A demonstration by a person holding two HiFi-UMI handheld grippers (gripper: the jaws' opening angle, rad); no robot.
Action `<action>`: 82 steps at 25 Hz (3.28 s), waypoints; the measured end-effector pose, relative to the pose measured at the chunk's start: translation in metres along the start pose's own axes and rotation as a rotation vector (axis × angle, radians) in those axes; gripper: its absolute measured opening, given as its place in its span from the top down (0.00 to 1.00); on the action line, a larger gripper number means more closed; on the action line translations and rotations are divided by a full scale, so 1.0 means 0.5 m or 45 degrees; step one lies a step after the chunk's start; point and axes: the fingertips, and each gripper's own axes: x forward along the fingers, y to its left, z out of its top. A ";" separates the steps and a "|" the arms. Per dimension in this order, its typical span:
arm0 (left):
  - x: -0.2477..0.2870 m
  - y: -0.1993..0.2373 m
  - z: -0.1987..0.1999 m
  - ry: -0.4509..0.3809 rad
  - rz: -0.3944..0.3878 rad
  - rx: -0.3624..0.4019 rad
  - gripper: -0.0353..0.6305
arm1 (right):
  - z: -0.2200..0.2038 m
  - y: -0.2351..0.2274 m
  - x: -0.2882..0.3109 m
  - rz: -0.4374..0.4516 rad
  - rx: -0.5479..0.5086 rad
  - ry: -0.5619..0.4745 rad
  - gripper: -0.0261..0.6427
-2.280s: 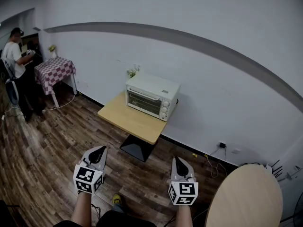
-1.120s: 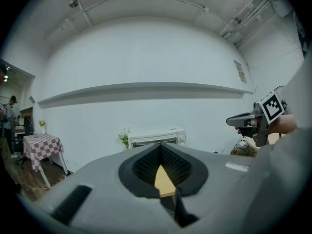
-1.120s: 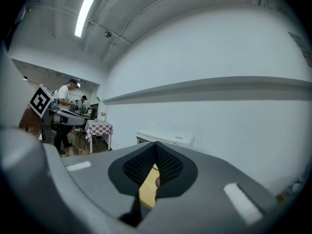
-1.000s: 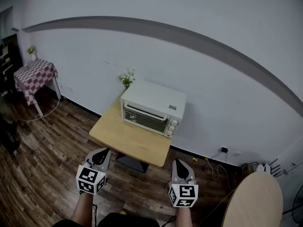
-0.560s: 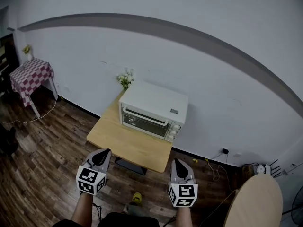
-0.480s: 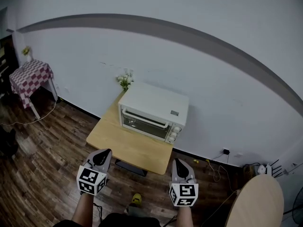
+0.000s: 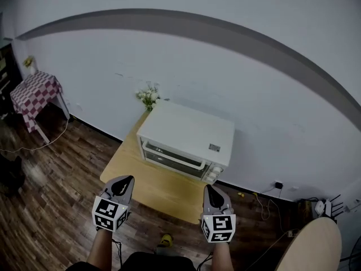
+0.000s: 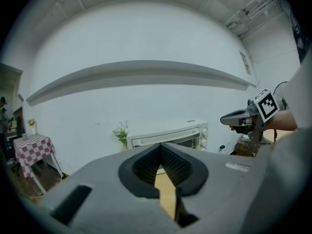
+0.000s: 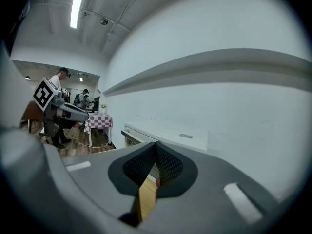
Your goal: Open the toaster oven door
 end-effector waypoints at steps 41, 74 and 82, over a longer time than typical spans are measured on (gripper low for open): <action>0.354 0.030 -0.065 0.514 -0.559 0.836 0.71 | -0.062 0.032 0.268 0.496 -0.515 0.374 0.70; 0.355 0.022 -0.103 0.558 -0.544 1.071 0.76 | -0.097 0.047 0.267 0.589 -0.686 0.407 0.79; 0.331 0.019 -0.115 0.556 -0.487 1.091 0.75 | -0.102 0.067 0.246 0.587 -0.713 0.372 0.79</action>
